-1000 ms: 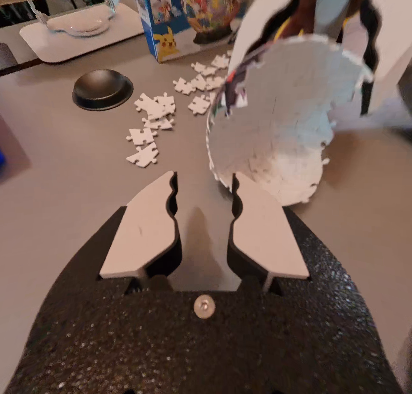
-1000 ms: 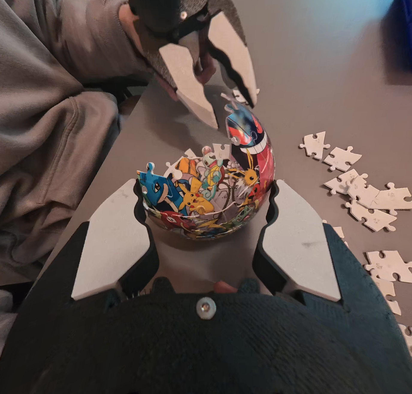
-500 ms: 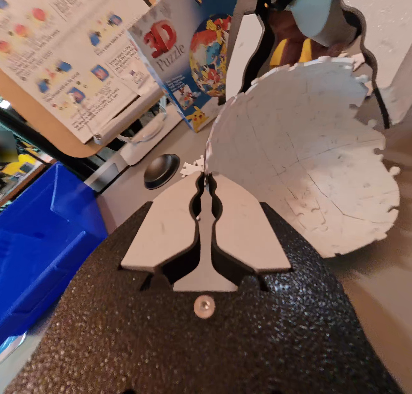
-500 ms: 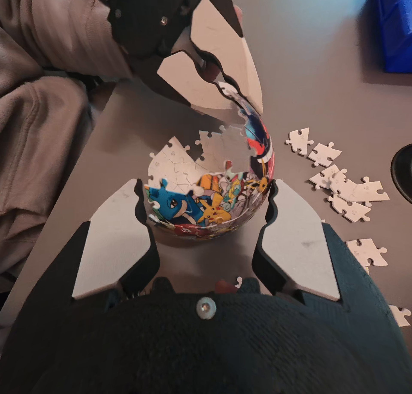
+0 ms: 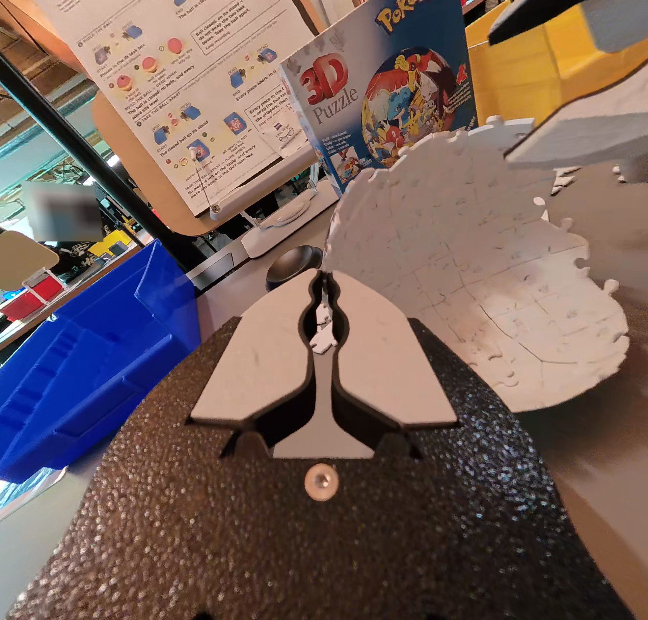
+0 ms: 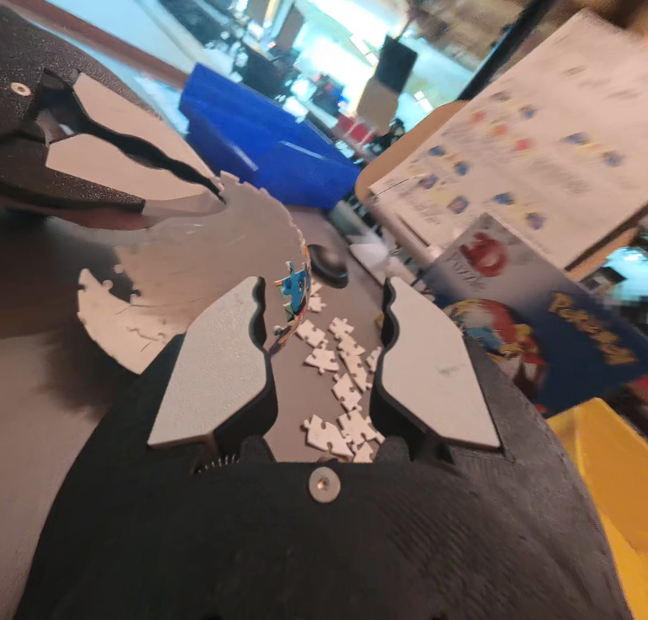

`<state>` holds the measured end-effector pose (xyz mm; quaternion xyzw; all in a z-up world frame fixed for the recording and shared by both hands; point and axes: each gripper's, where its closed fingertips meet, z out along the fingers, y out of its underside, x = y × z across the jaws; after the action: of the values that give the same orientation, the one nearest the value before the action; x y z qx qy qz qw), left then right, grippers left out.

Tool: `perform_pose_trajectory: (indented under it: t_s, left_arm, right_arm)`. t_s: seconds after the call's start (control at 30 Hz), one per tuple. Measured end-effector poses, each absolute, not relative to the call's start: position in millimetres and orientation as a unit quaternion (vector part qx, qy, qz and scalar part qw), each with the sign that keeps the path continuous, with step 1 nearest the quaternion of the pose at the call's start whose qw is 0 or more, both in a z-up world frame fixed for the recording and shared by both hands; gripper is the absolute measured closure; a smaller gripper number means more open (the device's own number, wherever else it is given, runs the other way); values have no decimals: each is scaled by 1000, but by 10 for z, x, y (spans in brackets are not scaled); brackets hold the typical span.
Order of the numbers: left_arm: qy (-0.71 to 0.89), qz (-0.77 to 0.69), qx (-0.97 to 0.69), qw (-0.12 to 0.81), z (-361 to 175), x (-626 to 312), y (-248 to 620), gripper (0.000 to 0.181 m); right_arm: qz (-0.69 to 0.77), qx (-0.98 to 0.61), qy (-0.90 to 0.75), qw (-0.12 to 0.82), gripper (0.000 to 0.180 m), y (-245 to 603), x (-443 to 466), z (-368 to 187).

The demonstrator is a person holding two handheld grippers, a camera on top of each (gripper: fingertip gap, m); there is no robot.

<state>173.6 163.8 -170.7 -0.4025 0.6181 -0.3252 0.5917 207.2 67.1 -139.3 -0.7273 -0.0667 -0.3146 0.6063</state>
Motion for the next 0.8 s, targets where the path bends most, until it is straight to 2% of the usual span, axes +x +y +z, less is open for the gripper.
perform_pose_trajectory:
  t_s: [0.07,0.17,0.3,0.47,0.7,0.8]
  left_arm:
    - [617,-326,-403,592,-1706,1738,1640,179]
    - [612,-329,-402,596,-1687,1727,1642,179]
    - [610,-332,-404,596,-1680,1723,1652,179]
    - [609,-329,-403,599,-1679,1728,1655,179]
    - [608,-327,-406,599,-1686,1736,1667,179]
    - [608,-327,-403,601,-1681,1733,1662,179]
  right_arm:
    - [-362,-702,-69,609,131,643,2038,-1350]
    - [-415,-680,-103,596,144,669,1949,-1340]
    - [-447,-679,-132,567,153,742,1927,-1435]
    - [-458,-679,-105,564,155,715,1972,-1443]
    - [-356,-731,10,583,144,680,2085,-1670]
    - [-323,-746,36,581,145,680,2122,-1724]
